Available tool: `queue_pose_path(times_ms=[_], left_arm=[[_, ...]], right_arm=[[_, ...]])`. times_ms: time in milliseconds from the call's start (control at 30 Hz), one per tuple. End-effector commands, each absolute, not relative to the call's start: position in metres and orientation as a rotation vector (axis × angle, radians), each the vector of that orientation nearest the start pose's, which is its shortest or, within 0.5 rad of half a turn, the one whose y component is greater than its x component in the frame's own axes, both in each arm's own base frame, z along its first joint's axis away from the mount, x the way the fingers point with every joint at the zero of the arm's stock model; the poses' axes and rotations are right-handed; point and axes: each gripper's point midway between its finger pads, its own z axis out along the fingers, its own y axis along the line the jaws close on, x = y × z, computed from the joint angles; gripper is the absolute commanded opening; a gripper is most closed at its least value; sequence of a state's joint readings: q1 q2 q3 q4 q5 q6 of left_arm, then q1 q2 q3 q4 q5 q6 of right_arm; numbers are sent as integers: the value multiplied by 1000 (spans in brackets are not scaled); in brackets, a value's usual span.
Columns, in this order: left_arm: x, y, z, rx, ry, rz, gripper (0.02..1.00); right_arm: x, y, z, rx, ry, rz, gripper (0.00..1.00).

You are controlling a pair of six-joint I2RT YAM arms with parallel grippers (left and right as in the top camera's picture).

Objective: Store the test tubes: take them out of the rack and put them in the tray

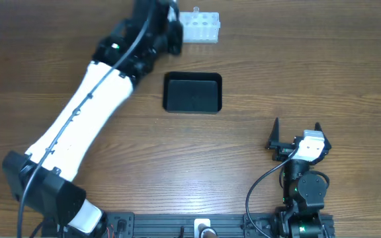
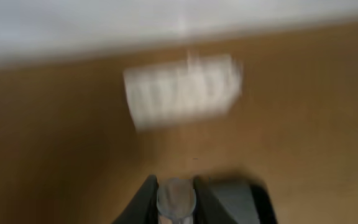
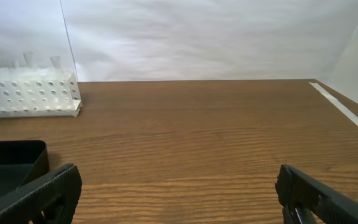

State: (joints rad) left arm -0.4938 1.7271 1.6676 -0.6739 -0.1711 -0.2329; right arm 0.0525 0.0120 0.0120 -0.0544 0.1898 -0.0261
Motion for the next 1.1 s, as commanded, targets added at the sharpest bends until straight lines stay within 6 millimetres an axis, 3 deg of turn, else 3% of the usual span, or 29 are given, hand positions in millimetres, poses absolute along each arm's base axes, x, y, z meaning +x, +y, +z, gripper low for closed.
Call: queue_pose_path(times_ms=[33, 233, 467, 967, 1100], left_arm=[[420, -202, 196, 20, 2472, -94, 38], [409, -199, 142, -14, 2589, -27, 40], [418, -199, 103, -13, 2637, 25, 42], [430, -201, 53, -16, 2683, 72, 56], [433, -200, 48, -23, 2682, 73, 110]], right_arm=[[245, -17, 161, 74, 1625, -122, 993], [245, -17, 161, 74, 1625, -122, 991], [245, -17, 161, 74, 1625, -122, 991], [245, -17, 161, 74, 1625, -122, 993], [245, -17, 161, 74, 1625, -122, 993]])
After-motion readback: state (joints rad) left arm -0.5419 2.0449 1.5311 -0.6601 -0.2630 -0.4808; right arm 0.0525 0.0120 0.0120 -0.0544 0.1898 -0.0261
